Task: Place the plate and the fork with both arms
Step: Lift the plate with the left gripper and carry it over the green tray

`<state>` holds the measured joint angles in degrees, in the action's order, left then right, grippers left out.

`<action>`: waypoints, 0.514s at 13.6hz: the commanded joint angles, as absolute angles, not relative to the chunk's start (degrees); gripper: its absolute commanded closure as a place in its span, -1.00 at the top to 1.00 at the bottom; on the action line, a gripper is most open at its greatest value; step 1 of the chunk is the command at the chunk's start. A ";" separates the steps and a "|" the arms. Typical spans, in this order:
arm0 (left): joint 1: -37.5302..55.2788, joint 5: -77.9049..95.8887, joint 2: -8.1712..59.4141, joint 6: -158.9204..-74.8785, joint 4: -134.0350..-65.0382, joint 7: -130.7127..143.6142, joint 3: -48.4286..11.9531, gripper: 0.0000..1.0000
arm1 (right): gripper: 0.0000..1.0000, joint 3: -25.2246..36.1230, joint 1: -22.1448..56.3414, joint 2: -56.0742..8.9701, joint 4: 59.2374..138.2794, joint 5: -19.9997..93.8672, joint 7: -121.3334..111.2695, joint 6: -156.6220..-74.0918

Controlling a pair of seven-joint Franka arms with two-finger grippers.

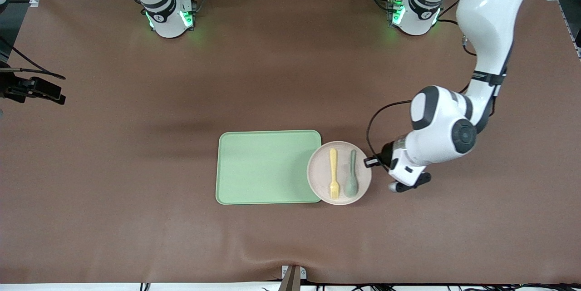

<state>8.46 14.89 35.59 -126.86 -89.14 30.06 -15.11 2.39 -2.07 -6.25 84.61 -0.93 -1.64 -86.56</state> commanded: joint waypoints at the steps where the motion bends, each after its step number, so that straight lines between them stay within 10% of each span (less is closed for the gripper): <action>1: 12.90 15.29 40.94 -127.60 -82.54 33.73 -13.98 -1.00 | 1.00 1.93 -2.81 -7.03 83.41 -0.44 -2.29 -86.31; 7: 19.68 14.15 44.20 -136.13 -83.05 42.79 -13.01 -1.00 | 1.00 1.93 -2.99 -8.00 83.23 0.18 -2.20 -86.75</action>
<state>17.93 14.83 43.06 -135.13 -84.68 39.78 -13.83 2.39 -2.07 -7.30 84.61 -0.66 -1.64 -87.06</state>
